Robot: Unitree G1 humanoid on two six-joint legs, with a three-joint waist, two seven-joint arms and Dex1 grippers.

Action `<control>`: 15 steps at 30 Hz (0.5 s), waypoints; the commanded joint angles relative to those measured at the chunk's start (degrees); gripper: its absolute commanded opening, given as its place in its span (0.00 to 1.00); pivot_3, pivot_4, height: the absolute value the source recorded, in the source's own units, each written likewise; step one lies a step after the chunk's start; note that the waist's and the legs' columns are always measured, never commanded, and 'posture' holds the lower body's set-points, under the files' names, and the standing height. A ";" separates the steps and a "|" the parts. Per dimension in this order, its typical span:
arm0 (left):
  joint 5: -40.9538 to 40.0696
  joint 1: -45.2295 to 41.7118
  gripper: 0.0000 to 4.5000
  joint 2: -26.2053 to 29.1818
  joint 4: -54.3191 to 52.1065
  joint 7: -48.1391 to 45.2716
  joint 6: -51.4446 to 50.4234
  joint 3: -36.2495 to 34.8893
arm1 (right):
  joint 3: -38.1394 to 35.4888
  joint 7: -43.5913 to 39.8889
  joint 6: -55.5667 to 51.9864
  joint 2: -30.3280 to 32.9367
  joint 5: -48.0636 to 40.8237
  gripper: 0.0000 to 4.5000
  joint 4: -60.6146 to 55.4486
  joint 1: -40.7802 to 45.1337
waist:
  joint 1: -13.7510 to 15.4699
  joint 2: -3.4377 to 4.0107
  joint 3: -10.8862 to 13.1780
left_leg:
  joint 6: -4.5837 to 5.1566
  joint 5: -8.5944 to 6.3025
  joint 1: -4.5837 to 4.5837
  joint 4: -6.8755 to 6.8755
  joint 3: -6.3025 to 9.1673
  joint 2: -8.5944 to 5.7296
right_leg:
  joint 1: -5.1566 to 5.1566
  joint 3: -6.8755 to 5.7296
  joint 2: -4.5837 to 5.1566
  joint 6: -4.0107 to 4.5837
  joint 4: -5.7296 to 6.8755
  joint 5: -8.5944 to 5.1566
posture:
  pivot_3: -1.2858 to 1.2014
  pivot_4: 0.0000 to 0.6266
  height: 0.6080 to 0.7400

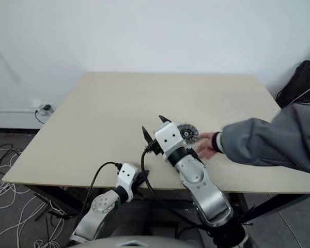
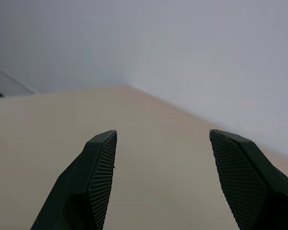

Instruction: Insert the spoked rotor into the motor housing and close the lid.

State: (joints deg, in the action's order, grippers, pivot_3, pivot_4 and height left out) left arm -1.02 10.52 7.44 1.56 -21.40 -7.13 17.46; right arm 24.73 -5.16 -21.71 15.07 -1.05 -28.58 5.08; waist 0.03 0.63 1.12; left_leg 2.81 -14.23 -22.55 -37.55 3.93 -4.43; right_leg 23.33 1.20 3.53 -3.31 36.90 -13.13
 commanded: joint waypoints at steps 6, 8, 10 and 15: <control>0.58 -0.46 0.00 0.46 -1.93 -0.47 1.06 0.59 | -3.25 -3.26 -0.12 0.43 1.65 0.73 1.02 -2.59 | 0.80 -0.03 0.02 | 0.00 0.00 0.00 -0.03 0.00 0.00 | -0.01 0.00 0.00 0.00 0.01 -0.01 | 0.52 0.00 1.00; 0.59 -0.50 0.00 0.47 -1.96 -0.45 1.03 0.63 | -3.77 -4.06 -0.56 0.45 1.66 0.73 1.04 -2.85 | 0.99 -0.04 0.02 | 0.01 0.00 0.00 -0.04 0.00 0.00 | -0.03 -0.01 0.00 0.00 0.01 -0.02 | 0.52 0.00 1.00; 0.55 -0.72 0.00 0.44 -1.92 -0.37 0.94 0.65 | -4.11 -8.27 -3.30 2.86 0.50 0.73 0.64 -1.88 | 1.04 -0.04 0.02 | 0.01 0.00 0.00 -0.06 0.00 0.00 | -0.03 -0.01 0.00 0.00 0.01 -0.02 | 0.52 0.00 1.00; 0.45 -1.50 0.00 0.06 -1.42 -0.19 0.88 0.72 | 0.89 -26.40 -10.73 20.06 3.03 0.73 0.00 3.59 | 1.26 -0.01 0.13 | 0.14 -0.02 -0.01 -0.32 -0.01 -0.02 | -0.17 -0.06 0.02 0.02 -0.02 -0.03 | 0.52 0.00 1.00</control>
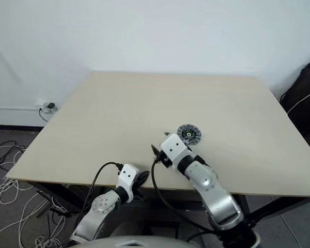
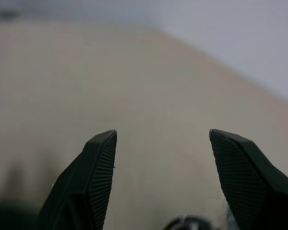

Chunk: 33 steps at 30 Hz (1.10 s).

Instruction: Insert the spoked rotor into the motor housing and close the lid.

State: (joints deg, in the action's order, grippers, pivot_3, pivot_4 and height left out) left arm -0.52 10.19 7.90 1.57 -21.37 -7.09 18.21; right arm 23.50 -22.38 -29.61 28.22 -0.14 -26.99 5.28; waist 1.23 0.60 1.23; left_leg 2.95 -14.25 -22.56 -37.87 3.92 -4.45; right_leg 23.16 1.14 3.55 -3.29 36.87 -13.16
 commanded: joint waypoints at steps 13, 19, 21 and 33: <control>-0.17 -0.90 0.00 -1.59 -1.28 1.31 1.34 -0.72 | 9.17 -29.79 -7.10 18.72 5.40 0.73 6.33 15.20 | 0.88 -0.30 0.24 | 0.06 -0.02 0.03 -0.06 0.09 0.03 | -0.19 -0.16 0.12 -0.01 -0.13 -0.01 | 0.52 0.00 1.00; -0.18 -0.59 0.00 -1.69 -1.36 1.70 1.75 -0.71 | 11.38 -33.58 -4.59 18.38 8.65 0.73 11.87 18.44 | 1.13 -0.32 0.25 | 0.06 -0.03 0.02 -0.06 0.09 0.02 | -0.18 -0.16 0.15 -0.01 -0.13 0.00 | 0.52 0.00 1.00; -0.19 -0.43 0.00 -1.77 -1.41 1.83 1.89 -0.74 | 11.80 -34.63 -3.65 18.17 9.52 0.73 13.55 19.17 | 1.17 -0.33 0.26 | 0.06 -0.03 0.02 -0.06 0.09 0.02 | -0.18 -0.16 0.15 -0.01 -0.13 0.00 | 0.52 0.00 1.00; -0.36 0.01 0.00 -2.05 -1.42 2.53 3.08 -0.69 | 12.66 -37.88 -0.53 15.24 14.00 0.73 21.65 21.85 | 1.27 -0.33 0.26 | 0.06 -0.03 0.01 -0.06 0.09 0.00 | -0.16 -0.16 0.15 0.01 -0.12 0.01 | 0.52 0.00 1.00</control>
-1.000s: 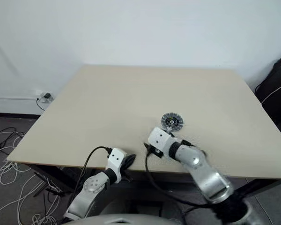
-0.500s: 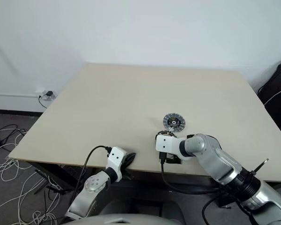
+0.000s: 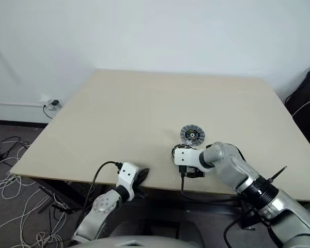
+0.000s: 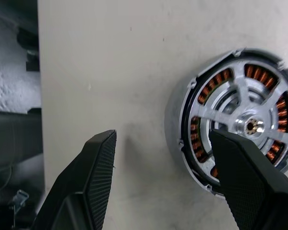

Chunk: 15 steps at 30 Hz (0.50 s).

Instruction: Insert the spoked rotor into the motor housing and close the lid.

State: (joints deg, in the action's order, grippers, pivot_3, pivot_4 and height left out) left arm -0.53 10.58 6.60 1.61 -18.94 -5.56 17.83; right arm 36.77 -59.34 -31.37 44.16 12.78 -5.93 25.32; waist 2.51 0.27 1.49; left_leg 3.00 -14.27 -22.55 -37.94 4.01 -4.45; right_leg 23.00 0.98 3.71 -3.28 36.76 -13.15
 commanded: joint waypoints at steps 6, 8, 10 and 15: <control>-0.41 -0.45 0.00 -1.01 -1.41 0.46 1.74 -0.42 | -0.18 -2.79 2.40 -2.48 2.92 0.73 3.99 3.47 | 0.02 0.00 0.00 | 0.00 0.00 0.00 0.00 0.00 -0.01 | 0.01 -0.01 -0.01 0.19 0.01 0.12 | 0.52 0.00 1.00; -0.42 -0.46 0.00 -1.15 -1.39 0.57 1.72 -0.49 | -0.07 -3.31 2.84 -2.84 3.44 0.73 4.96 3.94 | 0.03 0.01 0.00 | 0.00 0.00 0.00 0.00 0.00 -0.01 | 0.00 0.00 -0.01 0.24 0.01 0.16 | 0.52 0.00 1.00; -0.45 -0.44 0.00 -1.27 -1.37 0.66 1.73 -0.59 | -0.04 -3.71 3.21 -3.25 3.80 0.69 5.71 4.26 | 0.00 0.00 -0.01 | 0.00 0.00 0.01 0.00 0.00 -0.01 | 0.01 -0.01 -0.02 0.24 0.02 0.16 | 0.52 0.00 1.00; -0.38 -0.51 0.00 -1.62 -1.23 0.79 1.78 -0.85 | -0.19 -4.22 3.96 -4.22 4.67 0.39 7.10 4.65 | 0.01 0.02 -0.02 | -0.01 0.00 0.02 -0.01 0.00 -0.01 | 0.00 -0.02 -0.03 0.25 0.05 0.17 | 0.52 0.00 1.00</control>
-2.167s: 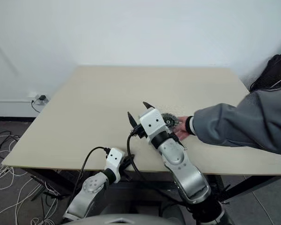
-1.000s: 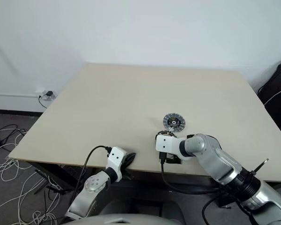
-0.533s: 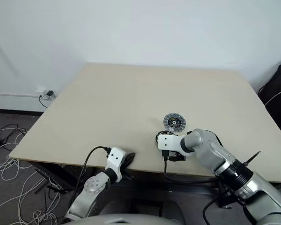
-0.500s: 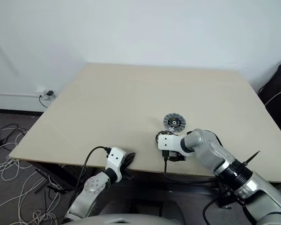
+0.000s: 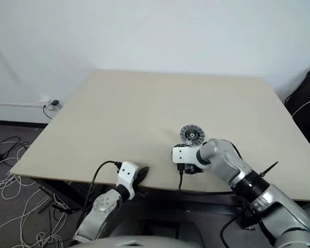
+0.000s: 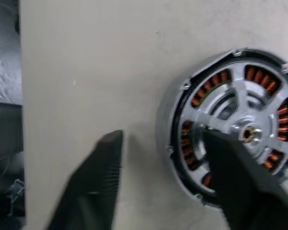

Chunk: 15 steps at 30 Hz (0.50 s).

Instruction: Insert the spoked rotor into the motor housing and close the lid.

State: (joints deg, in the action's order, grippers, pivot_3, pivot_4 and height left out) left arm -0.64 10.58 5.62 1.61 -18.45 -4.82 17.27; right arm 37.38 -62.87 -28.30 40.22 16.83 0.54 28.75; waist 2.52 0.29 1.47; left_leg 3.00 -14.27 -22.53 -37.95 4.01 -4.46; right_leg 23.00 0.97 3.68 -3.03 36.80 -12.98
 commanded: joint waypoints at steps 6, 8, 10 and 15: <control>-0.30 -0.55 0.00 -0.80 -1.05 0.23 1.30 -0.42 | -1.30 -0.79 1.27 -1.06 1.20 0.02 0.98 0.66 | -0.11 -0.04 -0.05 | 0.00 0.00 0.01 0.00 0.00 0.00 | -0.01 0.00 -0.01 0.02 0.00 0.02 | 0.52 0.00 1.00; -0.26 -0.57 0.00 -0.82 -0.98 0.13 1.35 -0.45 | -1.43 -0.75 1.21 -1.16 1.35 0.02 0.89 0.40 | -0.11 -0.02 -0.07 | -0.01 0.00 0.03 -0.01 0.00 0.00 | -0.03 0.01 -0.01 0.04 0.00 0.04 | 0.52 0.00 1.00; -0.24 -0.55 0.00 -0.80 -0.93 0.00 1.38 -0.46 | -1.72 -0.40 0.60 -1.28 1.43 0.02 0.69 0.04 | -0.11 -0.01 -0.07 | -0.01 0.01 0.03 -0.03 0.00 0.00 | -0.03 0.01 -0.01 0.05 0.00 0.05 | 0.52 0.00 1.00; -0.22 -0.42 0.00 -0.65 -0.91 -0.37 1.41 -0.45 | -4.72 2.29 -0.94 -2.34 0.35 0.02 -1.14 -2.12 | -0.11 -0.06 -0.11 | -0.01 0.01 0.06 -0.04 0.00 0.00 | -0.07 0.01 -0.02 0.05 0.00 0.06 | 0.52 0.00 1.00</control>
State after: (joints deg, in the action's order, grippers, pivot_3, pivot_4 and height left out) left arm -0.63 10.58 5.20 1.64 -18.72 -4.57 16.79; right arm 35.02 -62.69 -28.44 38.49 17.50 1.02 27.17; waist 2.41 0.23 1.35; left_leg 2.99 -14.27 -22.46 -37.99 4.01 -4.46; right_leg 22.93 0.97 3.66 -2.98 36.81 -12.92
